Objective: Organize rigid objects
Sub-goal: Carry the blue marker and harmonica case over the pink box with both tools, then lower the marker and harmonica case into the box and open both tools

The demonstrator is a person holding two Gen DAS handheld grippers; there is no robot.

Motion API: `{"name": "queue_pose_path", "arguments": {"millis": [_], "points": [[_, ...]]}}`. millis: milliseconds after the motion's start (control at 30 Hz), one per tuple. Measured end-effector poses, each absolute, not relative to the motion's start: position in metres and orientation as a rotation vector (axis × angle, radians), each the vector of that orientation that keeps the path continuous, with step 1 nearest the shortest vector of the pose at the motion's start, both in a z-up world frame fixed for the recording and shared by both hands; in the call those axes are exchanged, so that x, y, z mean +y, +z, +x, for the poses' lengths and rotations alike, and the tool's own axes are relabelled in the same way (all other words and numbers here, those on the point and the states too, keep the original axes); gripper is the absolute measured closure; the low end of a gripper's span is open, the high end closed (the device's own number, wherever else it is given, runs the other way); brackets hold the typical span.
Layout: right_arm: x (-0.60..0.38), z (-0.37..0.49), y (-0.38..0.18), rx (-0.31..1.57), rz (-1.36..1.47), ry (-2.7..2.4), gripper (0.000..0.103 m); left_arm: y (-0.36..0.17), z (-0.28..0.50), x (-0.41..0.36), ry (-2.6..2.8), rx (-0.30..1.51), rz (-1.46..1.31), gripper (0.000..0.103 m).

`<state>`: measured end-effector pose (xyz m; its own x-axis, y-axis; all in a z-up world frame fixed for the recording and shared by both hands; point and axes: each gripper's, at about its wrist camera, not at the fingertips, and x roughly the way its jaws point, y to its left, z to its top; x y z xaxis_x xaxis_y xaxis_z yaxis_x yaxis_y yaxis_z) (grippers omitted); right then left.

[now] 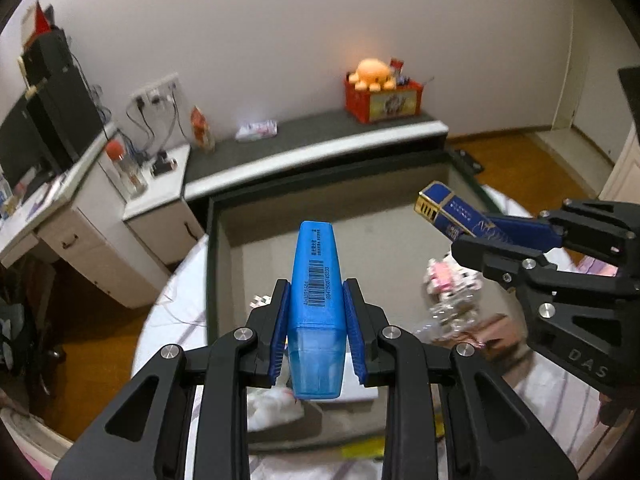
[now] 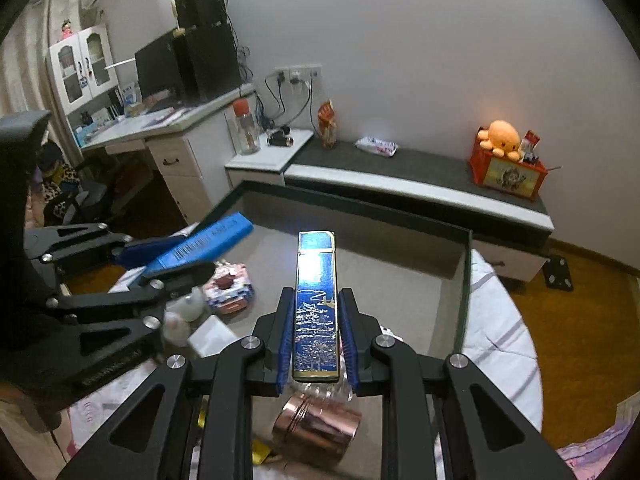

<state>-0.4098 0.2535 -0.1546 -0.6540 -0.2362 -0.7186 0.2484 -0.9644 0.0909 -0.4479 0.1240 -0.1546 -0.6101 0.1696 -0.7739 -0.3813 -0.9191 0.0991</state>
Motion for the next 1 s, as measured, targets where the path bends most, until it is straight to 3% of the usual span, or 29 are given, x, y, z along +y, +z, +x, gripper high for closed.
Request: {"name": "queue_pose_path", "arguments": {"millis": [267,800,1000], "points": [[0.257,-0.450,-0.199,-0.016,1.291,-2.559,0.081,-0.211,-0.477,0.141,2.435,0.398,-1.314,0.076],[0.254,-0.460,-0.219,0.034,1.416,-2.518,0.081,-0.211,-0.474,0.147,2.440,0.438,-1.294,0.075],[0.250,-0.455,-0.216,0.017,1.403,-2.521,0.081,-0.212,-0.467,0.137,2.474,0.444,-1.310,0.058]]}}
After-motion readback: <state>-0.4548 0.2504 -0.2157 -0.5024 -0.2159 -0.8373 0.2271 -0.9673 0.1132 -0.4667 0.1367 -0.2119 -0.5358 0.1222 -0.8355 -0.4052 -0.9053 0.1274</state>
